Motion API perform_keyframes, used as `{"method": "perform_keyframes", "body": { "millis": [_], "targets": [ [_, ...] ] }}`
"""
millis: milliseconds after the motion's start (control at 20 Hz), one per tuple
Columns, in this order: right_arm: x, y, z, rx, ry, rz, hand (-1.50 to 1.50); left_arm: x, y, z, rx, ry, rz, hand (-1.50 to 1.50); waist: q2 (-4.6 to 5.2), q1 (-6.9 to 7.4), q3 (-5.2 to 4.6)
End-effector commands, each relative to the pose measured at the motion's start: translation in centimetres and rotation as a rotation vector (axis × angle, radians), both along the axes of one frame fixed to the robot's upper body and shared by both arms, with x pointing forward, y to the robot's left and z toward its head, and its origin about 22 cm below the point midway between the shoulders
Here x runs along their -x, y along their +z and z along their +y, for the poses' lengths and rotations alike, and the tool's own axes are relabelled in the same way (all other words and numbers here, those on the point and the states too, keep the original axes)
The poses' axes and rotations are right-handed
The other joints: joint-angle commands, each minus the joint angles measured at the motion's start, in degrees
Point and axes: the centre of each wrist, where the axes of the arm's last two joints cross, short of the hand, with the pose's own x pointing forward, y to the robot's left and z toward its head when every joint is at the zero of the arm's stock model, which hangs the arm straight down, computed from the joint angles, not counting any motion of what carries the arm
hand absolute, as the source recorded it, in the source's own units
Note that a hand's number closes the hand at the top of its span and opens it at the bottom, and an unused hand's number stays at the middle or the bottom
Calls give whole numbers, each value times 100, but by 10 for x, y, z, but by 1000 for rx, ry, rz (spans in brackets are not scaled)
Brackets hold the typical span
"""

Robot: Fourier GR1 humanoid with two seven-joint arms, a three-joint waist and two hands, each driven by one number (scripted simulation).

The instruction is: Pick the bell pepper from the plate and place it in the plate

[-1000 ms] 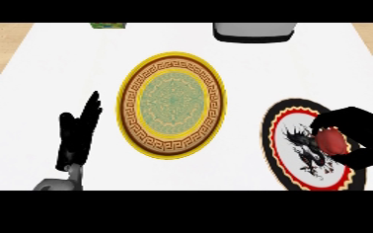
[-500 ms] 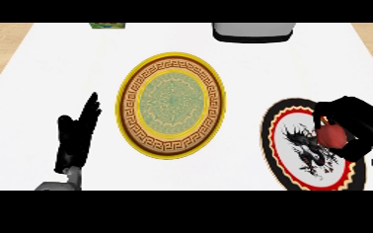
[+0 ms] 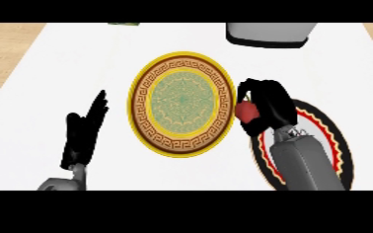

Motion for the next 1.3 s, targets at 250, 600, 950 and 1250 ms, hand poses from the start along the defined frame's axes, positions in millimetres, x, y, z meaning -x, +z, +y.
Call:
{"method": "perform_keyframes", "body": {
  "millis": [250,600,950,1250],
  "targets": [
    [-5,86,96,-89,-347,-346,150,-7,0,-13,4,-47,12,0,-42,162,-4],
    [2,107,154,-121,-616,-378,150,-14,1,-18,-2,-56,-4,0,56,257,13],
    [-8,102,179,-85,-742,-341,150,-22,10,-7,-17,-28,-9,0,82,100,29],
    [-18,99,185,-51,-754,-260,150,-20,6,-12,-11,-2,1,0,78,-16,33]
  ]
}}
